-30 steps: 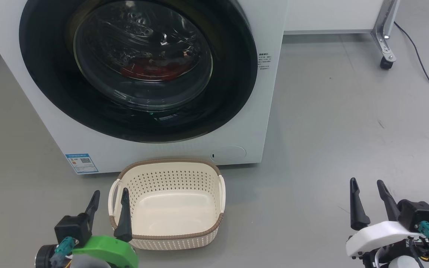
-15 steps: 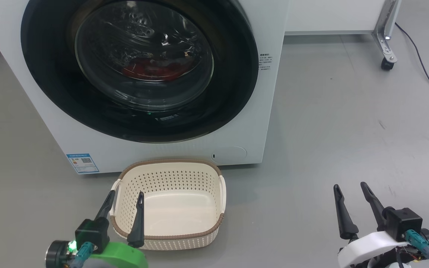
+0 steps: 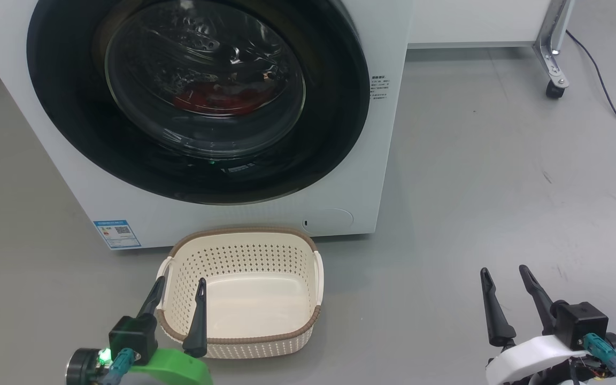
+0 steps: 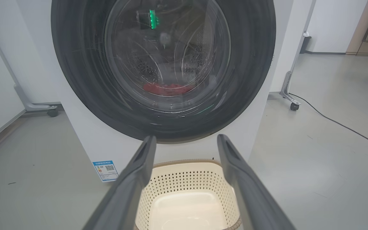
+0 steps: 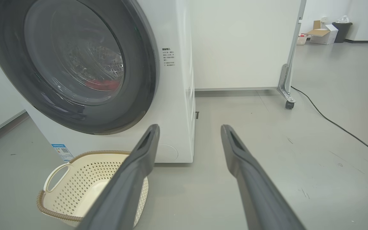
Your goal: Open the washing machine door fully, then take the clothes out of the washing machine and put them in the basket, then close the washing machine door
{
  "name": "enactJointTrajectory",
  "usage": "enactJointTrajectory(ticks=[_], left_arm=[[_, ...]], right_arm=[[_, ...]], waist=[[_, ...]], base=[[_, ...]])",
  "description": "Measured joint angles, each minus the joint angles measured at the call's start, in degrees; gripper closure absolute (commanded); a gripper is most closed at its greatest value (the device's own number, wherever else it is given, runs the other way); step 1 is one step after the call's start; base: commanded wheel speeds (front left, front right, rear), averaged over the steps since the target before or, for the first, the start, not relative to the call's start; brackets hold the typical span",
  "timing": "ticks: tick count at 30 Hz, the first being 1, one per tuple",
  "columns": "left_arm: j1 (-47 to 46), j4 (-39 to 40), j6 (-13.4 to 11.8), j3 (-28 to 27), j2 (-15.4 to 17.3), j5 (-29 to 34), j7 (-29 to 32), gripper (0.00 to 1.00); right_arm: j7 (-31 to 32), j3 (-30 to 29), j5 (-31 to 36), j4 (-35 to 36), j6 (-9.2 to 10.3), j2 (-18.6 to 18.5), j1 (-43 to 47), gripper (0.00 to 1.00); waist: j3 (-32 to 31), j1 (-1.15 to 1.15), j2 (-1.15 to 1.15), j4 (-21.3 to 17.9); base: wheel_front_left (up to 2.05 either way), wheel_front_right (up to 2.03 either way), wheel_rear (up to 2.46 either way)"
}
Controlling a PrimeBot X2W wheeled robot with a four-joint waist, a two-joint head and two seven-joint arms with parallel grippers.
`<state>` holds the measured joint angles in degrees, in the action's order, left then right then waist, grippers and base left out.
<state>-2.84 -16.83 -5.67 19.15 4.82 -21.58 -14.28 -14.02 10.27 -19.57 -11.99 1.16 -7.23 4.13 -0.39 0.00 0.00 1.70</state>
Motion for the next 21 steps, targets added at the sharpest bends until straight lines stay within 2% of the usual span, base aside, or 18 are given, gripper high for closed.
enactJointTrajectory(ticks=[13,14,15,16,21], left_arm=[[0.0,-0.7,0.0,-0.3,-0.3,0.1,0.0,0.0],[0.0,-0.7,0.0,-0.3,-0.4,0.1,0.0,0.0],[0.0,-0.8,0.0,-0.3,-0.4,0.1,0.0,0.0],[0.0,-0.9,0.0,-0.3,-0.4,0.2,0.0,0.0],[0.0,-1.0,0.0,-0.4,-0.5,0.6,0.0,0.0]], right_arm=[[0.0,-0.6,0.6,-0.2,-0.6,0.3,0.0,0.0],[0.0,-0.6,0.6,-0.3,-0.7,0.4,0.0,0.29],[0.0,-0.7,0.6,-0.3,-0.76,0.5,0.0,0.51],[0.0,-0.7,0.6,-0.4,-1.01,0.6,0.0,1.0],[0.0,-0.8,0.6,-0.8,-1.3,0.8,0.0,1.0]], waist=[[0.0,0.0,0.0,-0.2],[-0.1,0.0,0.0,-0.2],[-0.1,0.0,0.0,-0.2],[-0.1,0.0,0.0,-0.2],[-0.2,0.0,0.0,-0.1]], base=[[0.0,0.0,0.0],[0.0,0.0,0.0],[0.0,0.0,0.0],[0.0,0.0,0.0],[0.0,0.0,0.0]])
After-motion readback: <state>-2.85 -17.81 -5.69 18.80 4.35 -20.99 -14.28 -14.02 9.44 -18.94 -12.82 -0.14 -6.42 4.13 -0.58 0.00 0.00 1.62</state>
